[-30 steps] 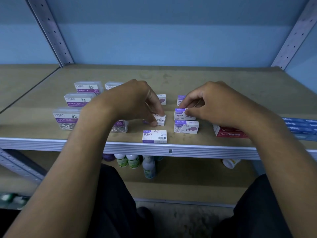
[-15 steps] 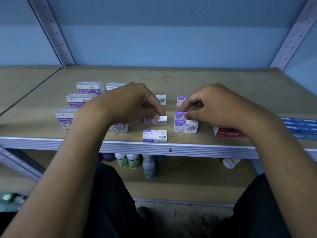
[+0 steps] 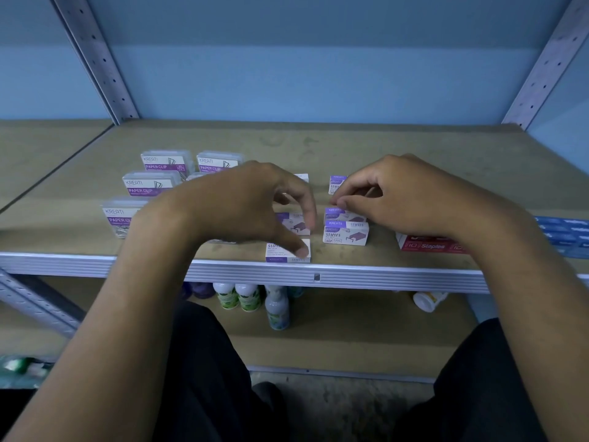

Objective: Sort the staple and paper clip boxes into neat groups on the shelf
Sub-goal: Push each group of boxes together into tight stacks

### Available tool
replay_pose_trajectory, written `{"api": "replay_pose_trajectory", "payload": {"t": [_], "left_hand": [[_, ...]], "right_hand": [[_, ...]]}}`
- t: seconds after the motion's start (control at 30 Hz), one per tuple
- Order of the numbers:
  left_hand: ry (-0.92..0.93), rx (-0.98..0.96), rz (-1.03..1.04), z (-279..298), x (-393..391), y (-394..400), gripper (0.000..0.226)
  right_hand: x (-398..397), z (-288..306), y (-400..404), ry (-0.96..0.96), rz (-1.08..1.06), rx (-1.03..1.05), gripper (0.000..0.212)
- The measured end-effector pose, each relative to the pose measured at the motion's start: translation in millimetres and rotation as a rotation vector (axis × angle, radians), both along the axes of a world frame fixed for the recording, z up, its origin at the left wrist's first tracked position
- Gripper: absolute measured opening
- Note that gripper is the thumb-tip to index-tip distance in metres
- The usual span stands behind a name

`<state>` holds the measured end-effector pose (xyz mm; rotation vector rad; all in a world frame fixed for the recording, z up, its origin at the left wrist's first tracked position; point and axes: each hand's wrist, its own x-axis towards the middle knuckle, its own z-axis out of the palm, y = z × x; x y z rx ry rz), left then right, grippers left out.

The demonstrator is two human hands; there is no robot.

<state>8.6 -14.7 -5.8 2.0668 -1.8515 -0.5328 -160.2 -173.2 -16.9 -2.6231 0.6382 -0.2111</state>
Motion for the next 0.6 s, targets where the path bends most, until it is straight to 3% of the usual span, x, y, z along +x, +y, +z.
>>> {"api": "replay_pose_trajectory", "payload": {"t": [0.47, 0.6], "left_hand": [[-0.222, 0.048, 0.086, -11, -10, 4, 0.045], [-0.210, 0.041, 0.102, -11, -8, 4, 0.042]], "right_hand": [[-4, 2, 4, -0.005, 0.034, 0.029, 0.012], [-6, 3, 5, 0.029, 0.049, 0.028, 0.027]]}}
